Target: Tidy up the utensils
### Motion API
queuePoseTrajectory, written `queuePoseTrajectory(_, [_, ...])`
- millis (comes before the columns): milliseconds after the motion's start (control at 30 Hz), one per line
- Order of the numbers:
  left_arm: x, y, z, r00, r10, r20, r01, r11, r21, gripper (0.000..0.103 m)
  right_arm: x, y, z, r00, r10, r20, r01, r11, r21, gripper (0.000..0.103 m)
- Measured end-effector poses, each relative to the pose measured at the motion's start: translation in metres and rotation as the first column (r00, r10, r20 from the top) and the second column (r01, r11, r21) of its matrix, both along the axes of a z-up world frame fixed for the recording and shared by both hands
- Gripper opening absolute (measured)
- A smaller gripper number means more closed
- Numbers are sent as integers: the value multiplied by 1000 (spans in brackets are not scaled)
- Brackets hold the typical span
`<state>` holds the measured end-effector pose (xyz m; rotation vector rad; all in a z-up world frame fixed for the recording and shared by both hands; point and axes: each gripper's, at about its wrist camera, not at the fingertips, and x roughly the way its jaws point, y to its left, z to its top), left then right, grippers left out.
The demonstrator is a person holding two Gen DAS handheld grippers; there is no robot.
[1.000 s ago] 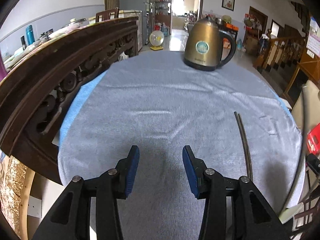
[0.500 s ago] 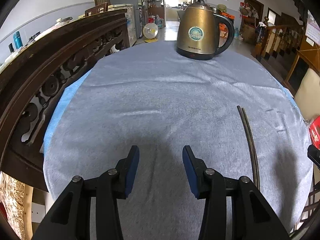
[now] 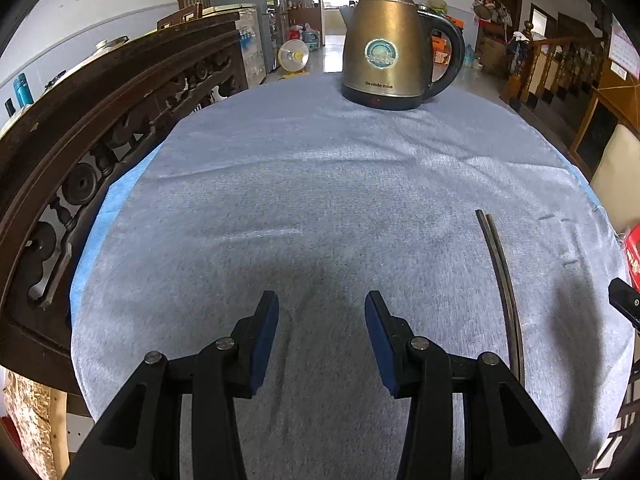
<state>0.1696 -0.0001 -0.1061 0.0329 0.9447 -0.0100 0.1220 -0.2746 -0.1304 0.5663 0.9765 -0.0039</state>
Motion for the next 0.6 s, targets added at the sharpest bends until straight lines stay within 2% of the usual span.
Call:
queuePoseTrajectory(300, [11, -9, -5, 1000, -11, -3, 11, 1000, 19, 46, 24, 7, -10, 999, 54, -1, -54, 998, 13, 20])
queuePoseTrajectory(600, [22, -18, -10, 1000, -24, -5, 24, 999, 41, 46, 61, 27, -23, 981, 194, -4, -194, 980, 35, 20])
